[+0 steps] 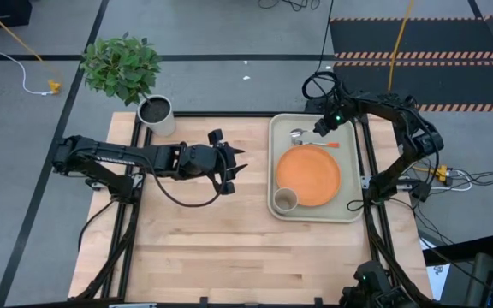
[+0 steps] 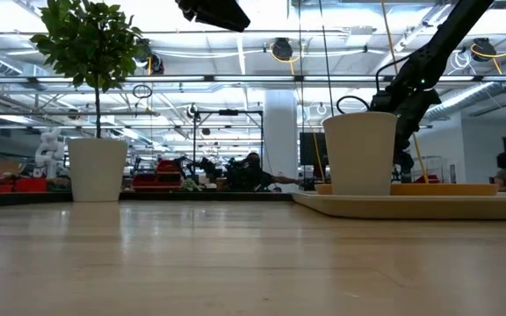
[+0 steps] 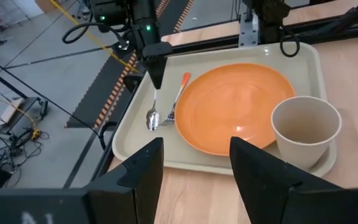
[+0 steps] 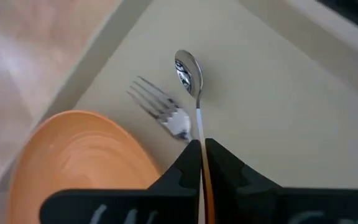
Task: Pick and place plate/cup/fork/spoon on tray
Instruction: Put the orange spoon on the gray tray to the top of the orange fork, then return to Home Position
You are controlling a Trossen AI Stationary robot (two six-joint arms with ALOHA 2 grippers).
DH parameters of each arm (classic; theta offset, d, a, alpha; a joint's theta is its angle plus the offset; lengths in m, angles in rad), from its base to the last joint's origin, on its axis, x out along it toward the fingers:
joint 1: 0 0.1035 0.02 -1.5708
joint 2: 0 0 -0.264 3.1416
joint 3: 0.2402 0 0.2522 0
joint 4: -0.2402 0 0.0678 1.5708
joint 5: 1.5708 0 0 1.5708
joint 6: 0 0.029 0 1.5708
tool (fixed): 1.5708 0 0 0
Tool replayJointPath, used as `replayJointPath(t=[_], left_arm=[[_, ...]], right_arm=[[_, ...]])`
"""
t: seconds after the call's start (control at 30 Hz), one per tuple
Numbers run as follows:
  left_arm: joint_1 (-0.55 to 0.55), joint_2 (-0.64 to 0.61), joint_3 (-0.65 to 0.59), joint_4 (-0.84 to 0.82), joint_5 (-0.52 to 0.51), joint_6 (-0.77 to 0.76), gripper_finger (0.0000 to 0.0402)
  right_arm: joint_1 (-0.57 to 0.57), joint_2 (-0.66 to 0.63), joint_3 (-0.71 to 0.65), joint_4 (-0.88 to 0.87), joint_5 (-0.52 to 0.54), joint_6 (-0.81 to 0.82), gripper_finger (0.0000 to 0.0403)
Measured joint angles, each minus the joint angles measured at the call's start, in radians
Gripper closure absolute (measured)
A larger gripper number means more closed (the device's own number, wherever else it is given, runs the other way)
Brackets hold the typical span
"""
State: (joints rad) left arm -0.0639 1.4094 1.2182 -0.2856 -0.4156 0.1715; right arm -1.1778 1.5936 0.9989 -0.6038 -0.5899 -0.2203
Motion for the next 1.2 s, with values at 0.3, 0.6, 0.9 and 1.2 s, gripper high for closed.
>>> replayJointPath(t=[0.3, 0.6, 0.9, 1.2], left_arm=[[0.000, 0.000, 0.000, -0.001, 0.000, 0.000, 0.0215], [0.000, 0.000, 0.000, -0.001, 0.000, 0.000, 0.0215], [0.000, 0.000, 0.000, -0.001, 0.000, 0.000, 0.0215], [0.000, 0.000, 0.000, -0.001, 0.000, 0.005, 0.0215]], right_arm=[[0.001, 0.000, 0.000, 0.012, 0.043, -0.005, 0.0401], [0.001, 0.000, 0.000, 0.010, 0.130, -0.006, 0.0356], [0.026, 0.000, 0.000, 0.024, 0.275, -0.016, 0.0298], [0.136, 0.000, 0.000, 0.024, 0.276, -0.141, 0.0287]])
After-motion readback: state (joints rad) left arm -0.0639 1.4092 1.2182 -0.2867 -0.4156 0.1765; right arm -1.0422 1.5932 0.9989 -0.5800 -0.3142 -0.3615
